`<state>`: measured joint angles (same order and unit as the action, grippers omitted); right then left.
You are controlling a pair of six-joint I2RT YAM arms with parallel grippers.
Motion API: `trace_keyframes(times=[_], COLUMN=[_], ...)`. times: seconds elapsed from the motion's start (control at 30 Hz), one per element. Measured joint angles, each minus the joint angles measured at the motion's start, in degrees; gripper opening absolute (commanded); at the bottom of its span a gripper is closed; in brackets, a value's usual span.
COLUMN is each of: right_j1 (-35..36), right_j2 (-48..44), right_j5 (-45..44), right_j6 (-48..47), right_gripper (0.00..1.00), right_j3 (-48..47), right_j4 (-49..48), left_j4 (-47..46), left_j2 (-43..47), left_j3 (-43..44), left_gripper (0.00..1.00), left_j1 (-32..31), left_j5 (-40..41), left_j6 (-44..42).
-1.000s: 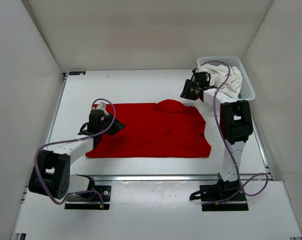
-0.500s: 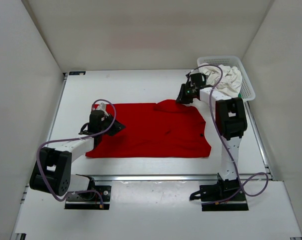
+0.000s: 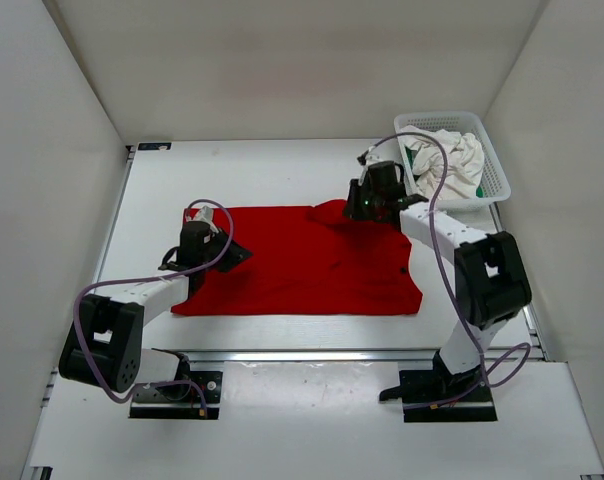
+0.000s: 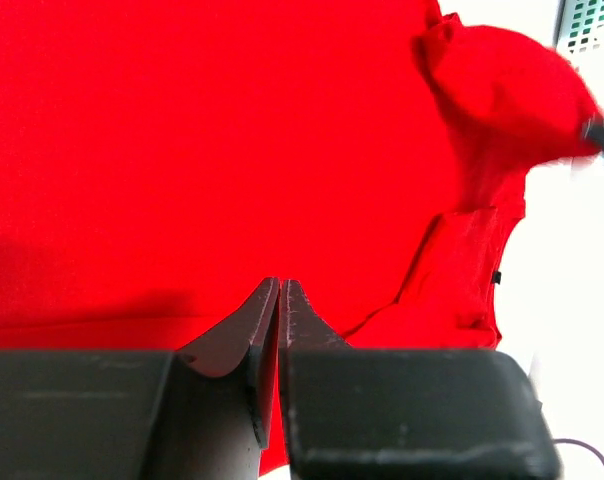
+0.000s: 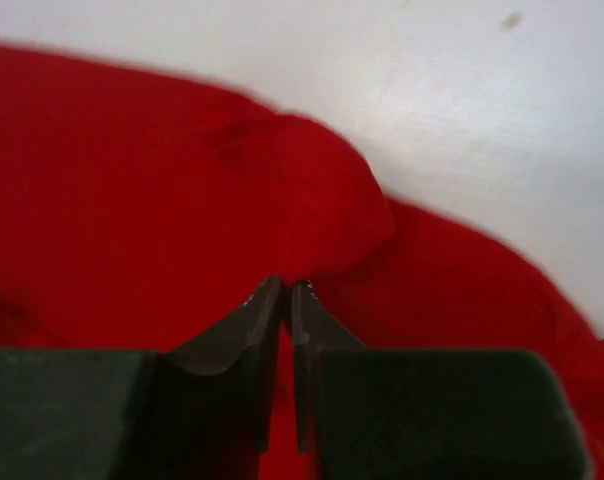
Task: Fold and stack the t-shirts
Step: Grap the side of the flattened tshirt furthest away from the robot with both arms
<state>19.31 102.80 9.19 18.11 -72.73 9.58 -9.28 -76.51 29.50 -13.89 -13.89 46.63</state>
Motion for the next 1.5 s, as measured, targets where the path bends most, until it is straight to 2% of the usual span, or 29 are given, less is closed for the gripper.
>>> trace_keyframes(times=[0.1, 0.23, 0.3, 0.37, 0.53, 0.67, 0.8, 0.97, 1.1, 1.4, 1.5], right_j1=[3.3, 3.3, 1.8, -0.3, -4.6, -2.0, 2.2, 8.2, 9.4, 9.6, 9.9], right_j2=[-5.5, -6.0, -7.0, -9.2, -12.2, -10.1, -7.7, -7.6, -7.6, -5.2, -4.6], right_j5=[0.9, 1.0, 1.3, 2.6, 6.3, 8.3, 8.8, 6.1, 3.7, -0.8, -0.7], right_j6=[-0.2, -0.7, -0.2, 1.0, 3.5, 4.1, 3.4, 1.2, 0.0, -1.8, -1.9], right_gripper=[0.28, 0.35, 0.28, 0.26, 0.29, 0.29, 0.35, 0.41, 0.44, 0.41, 0.36], right_j3=[9.2, 15.2, 17.2, 18.8, 17.8, 17.3, 17.2, 17.2, 17.2, 14.5, 14.5], right_j4=[-2.8, -1.5, -1.2, -2.1, -6.0, -8.2, -6.7, -5.3, -4.5, -2.1, -1.7], left_j4=[0.0, 0.0, 0.0, 0.0, 0.2, 0.3, 0.2, 0.2, 0.2, -0.3, -0.3], left_j2=[0.0, 0.0, 0.2, 0.5, 1.8, 1.9, 2.0, 1.9, 0.9, -1.1, -1.3], left_j3=[0.0, -0.1, -0.1, -0.1, -0.1, -0.1, -0.1, 0.0, 1.4, 2.7, 2.7], left_gripper=[0.15, 0.16, 0.16, 0.16, 0.16, 0.16, 0.16, 0.16, 0.16, 0.16, 0.16], left_j1=[-0.1, 0.0, -0.1, -0.1, 0.2, 1.0, 2.2, 3.4, 3.7, 6.3, 6.4], left_j5=[0.1, 0.2, 0.2, 0.2, 0.7, 0.7, 0.8, 0.8, 0.9, 1.0, 1.0], left_j6=[0.0, 0.0, 0.1, 0.2, 0.4, 0.4, 0.4, 0.9, 1.1, 1.5, 1.5])
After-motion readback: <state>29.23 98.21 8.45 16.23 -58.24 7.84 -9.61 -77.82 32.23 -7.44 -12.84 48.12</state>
